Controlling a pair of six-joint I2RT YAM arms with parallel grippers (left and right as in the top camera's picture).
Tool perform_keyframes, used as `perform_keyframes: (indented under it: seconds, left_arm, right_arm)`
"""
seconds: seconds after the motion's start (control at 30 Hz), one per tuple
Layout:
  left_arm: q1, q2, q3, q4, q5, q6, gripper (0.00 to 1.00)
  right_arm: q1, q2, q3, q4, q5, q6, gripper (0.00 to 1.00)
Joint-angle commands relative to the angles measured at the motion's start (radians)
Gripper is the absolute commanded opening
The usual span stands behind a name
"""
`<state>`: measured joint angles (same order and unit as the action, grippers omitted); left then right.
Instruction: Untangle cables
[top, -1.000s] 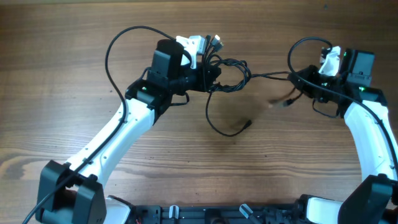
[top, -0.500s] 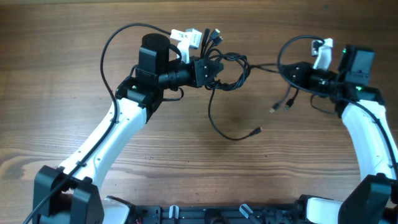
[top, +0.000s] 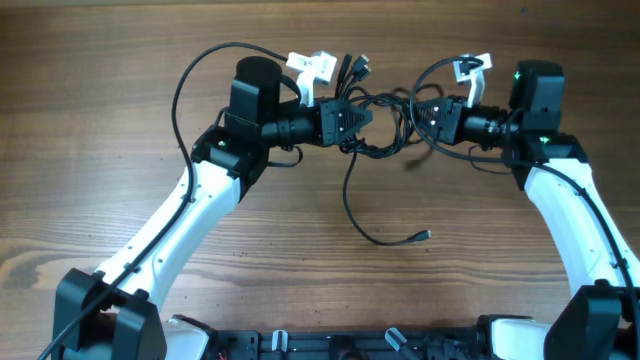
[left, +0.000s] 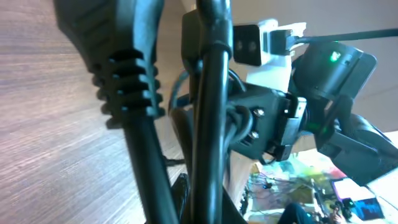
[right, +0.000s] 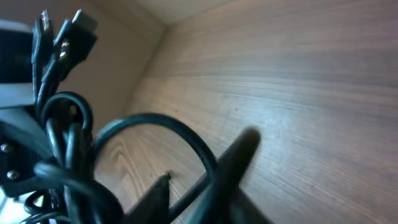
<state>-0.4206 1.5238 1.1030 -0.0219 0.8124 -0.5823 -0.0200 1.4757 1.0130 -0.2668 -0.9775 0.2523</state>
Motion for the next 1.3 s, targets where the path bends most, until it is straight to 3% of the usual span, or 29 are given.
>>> perform_keyframes:
  seconds: [0.0, 0.03, 0.1, 0.27, 0.33, 0.57, 0.77, 1.27]
  left_arm:
    - [-0.006, -0.025, 0.004, 0.010, -0.068, -0.006, 0.04]
    - [-0.006, -0.024, 0.004, 0.003, -0.090, -0.006, 0.04]
    - [-0.010, -0.022, 0.004, -0.042, -0.179, -0.006, 0.04]
    - [-0.010, -0.022, 0.004, -0.152, -0.374, -0.043, 0.04]
    - [-0.010, -0.022, 0.004, -0.162, -0.427, -0.108, 0.04]
    - [-0.039, -0.022, 0.004, -0.162, -0.440, -0.137, 0.04]
    - [-0.088, -0.022, 0.004, -0.150, -0.447, -0.138, 0.04]
    - [-0.145, -0.022, 0.004, -0.146, -0.447, -0.189, 0.04]
  right_arm:
    - [-0.017, 0.012, 0.010, -0.090, 0.255, 0.091, 0.86]
    - [-0.024, 0.011, 0.010, -0.127, 0.327, 0.106, 0.87]
    - [-0.027, -0.003, 0.010, -0.184, 0.412, 0.109, 0.80]
    - [-0.023, -0.095, 0.020, -0.227, 0.406, 0.084, 0.75]
    - [-0.022, -0.151, 0.020, -0.233, 0.364, 0.083, 0.65]
    - [0.100, -0.171, 0.020, -0.192, 0.306, 0.093, 0.53]
    - [0.238, -0.099, 0.020, -0.133, 0.492, 0.196, 0.36]
    - [0.315, 0.021, 0.020, -0.105, 0.700, 0.219, 0.20]
